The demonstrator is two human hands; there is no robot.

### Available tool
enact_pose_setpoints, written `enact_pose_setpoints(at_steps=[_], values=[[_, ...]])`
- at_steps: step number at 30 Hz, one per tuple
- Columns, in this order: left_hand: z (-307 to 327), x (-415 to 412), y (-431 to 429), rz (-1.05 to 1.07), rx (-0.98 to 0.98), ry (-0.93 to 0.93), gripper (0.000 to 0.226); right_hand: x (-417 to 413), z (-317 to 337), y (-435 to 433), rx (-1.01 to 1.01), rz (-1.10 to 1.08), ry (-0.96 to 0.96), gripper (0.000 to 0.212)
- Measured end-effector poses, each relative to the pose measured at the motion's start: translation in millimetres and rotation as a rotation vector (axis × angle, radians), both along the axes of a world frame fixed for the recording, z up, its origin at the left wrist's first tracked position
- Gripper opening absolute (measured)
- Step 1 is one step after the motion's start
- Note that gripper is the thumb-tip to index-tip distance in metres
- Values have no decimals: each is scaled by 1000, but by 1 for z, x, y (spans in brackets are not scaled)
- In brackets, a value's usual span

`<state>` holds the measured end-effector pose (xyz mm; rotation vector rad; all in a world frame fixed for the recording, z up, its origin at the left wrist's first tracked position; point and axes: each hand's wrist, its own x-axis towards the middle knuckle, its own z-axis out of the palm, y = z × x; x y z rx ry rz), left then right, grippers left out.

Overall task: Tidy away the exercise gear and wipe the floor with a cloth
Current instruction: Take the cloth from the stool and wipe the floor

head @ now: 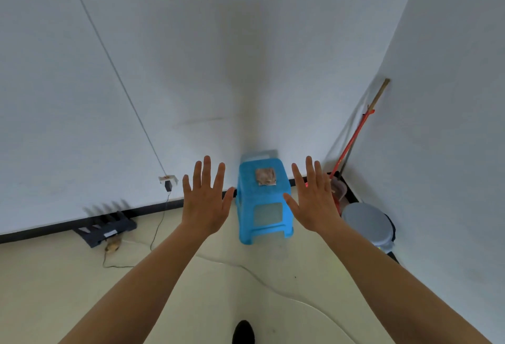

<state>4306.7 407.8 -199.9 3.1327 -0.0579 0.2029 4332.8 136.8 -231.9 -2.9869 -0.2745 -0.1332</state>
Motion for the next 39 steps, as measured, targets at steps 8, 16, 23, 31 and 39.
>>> enact_pose_setpoints(at_steps=[8,16,23,31,39], values=[[-46,196,-11,-44,-2,251,66,161,-34,-9,42,-18,123,75],[-153,348,-33,-39,-61,435,64,333,-151,-21,129,-28,389,72],[-287,413,-48,48,-116,643,63,430,-290,-3,99,29,643,70],[-445,438,-52,27,-56,824,67,459,-445,15,10,174,549,72],[-457,434,-41,1,-74,867,69,443,-451,25,137,-30,436,30]])
